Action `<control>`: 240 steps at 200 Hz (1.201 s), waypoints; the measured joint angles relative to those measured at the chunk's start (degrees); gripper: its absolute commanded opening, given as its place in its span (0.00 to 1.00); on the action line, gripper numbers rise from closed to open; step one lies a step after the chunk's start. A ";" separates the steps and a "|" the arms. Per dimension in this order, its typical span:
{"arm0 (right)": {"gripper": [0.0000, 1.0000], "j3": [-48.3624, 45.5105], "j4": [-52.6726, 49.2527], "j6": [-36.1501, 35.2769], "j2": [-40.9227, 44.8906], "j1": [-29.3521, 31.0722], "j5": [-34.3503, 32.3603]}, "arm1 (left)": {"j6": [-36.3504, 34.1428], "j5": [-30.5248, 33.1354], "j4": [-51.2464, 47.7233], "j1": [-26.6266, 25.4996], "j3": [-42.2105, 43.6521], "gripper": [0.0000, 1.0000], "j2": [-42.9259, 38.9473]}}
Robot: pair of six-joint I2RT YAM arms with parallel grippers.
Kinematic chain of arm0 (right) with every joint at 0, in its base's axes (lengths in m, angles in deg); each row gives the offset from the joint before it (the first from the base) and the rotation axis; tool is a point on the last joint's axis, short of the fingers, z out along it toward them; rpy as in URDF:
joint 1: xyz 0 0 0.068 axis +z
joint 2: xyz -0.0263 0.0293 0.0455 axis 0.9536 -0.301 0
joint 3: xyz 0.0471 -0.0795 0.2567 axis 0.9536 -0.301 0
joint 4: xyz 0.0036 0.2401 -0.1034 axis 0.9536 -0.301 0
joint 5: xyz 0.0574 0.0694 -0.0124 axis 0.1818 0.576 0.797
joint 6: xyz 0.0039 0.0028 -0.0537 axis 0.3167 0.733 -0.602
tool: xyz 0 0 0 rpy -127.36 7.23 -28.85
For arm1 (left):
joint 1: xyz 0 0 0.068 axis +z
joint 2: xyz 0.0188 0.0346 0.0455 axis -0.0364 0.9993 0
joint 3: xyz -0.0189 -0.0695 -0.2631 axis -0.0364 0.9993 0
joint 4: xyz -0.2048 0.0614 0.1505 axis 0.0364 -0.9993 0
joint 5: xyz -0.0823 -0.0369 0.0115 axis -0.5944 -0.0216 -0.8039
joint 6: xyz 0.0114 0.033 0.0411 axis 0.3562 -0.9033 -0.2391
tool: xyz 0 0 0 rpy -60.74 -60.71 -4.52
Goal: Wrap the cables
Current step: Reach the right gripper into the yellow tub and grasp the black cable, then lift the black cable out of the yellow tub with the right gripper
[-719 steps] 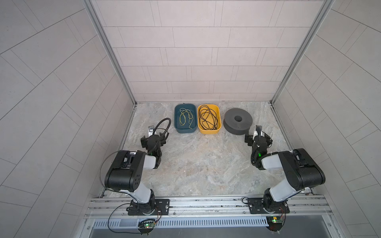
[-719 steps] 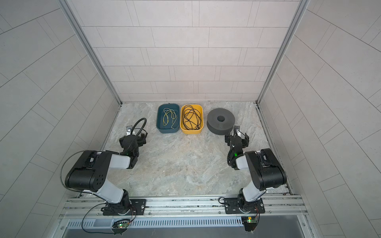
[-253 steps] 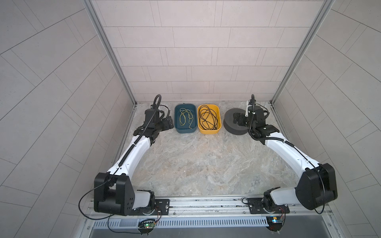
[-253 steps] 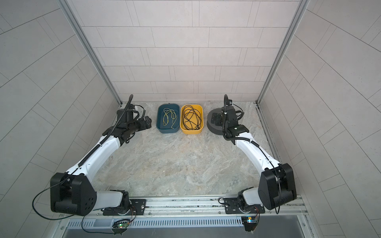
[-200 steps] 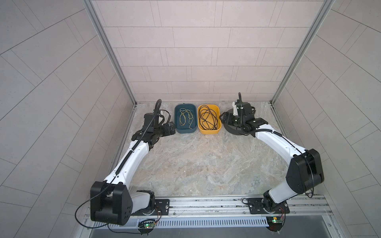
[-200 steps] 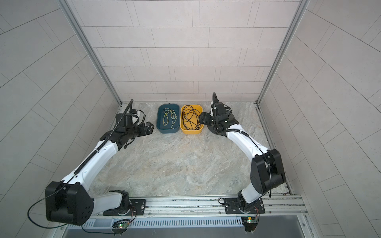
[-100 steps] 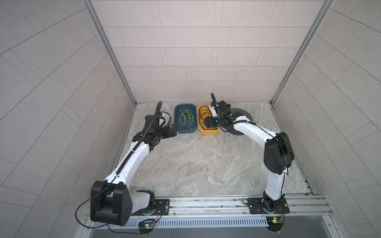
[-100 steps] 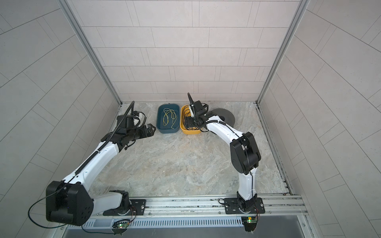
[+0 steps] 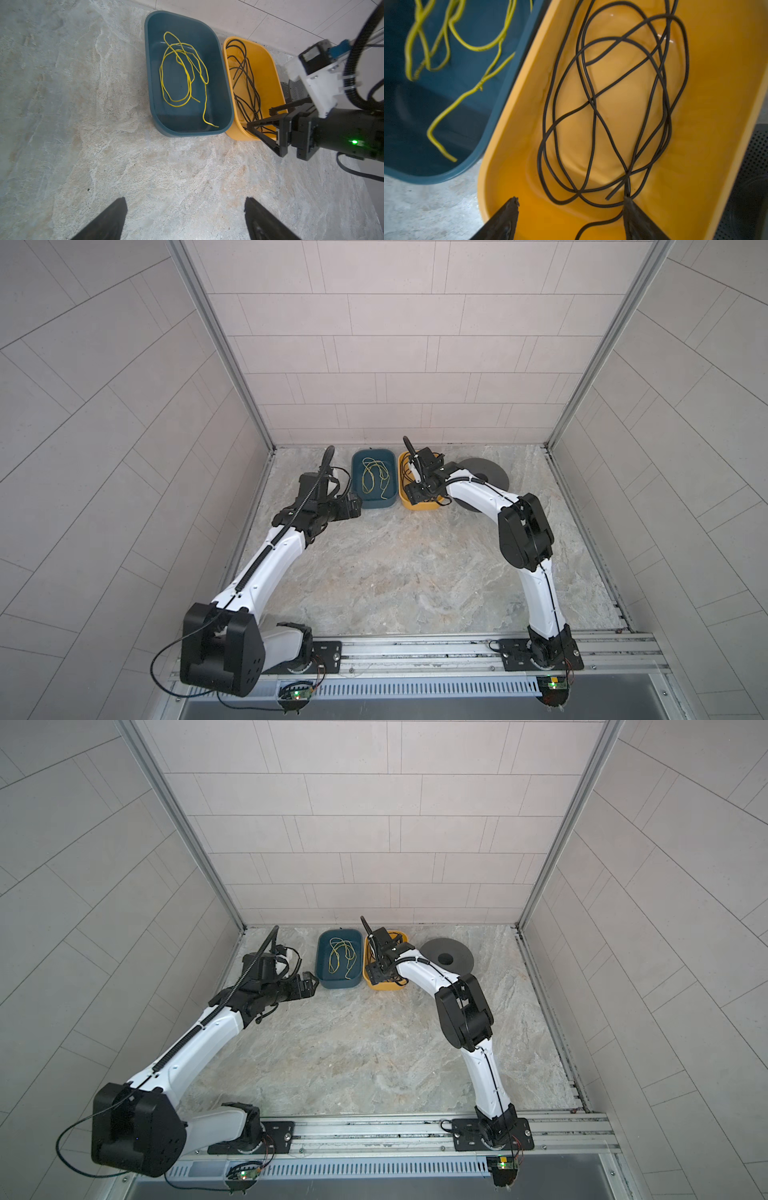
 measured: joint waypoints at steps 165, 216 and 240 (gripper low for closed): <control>0.04 11.26 -3.34 1.01 -10.64 -1.88 1.11 | 0.00 0.57 0.04 -0.24 0.22 0.94 -0.50; 0.00 11.67 -3.96 1.05 -9.16 -2.25 0.81 | 0.00 1.05 0.04 -0.24 0.22 0.94 -0.66; 0.00 11.19 -3.65 1.03 -5.49 -2.25 0.96 | 0.00 1.29 0.04 -0.24 0.22 0.94 -0.72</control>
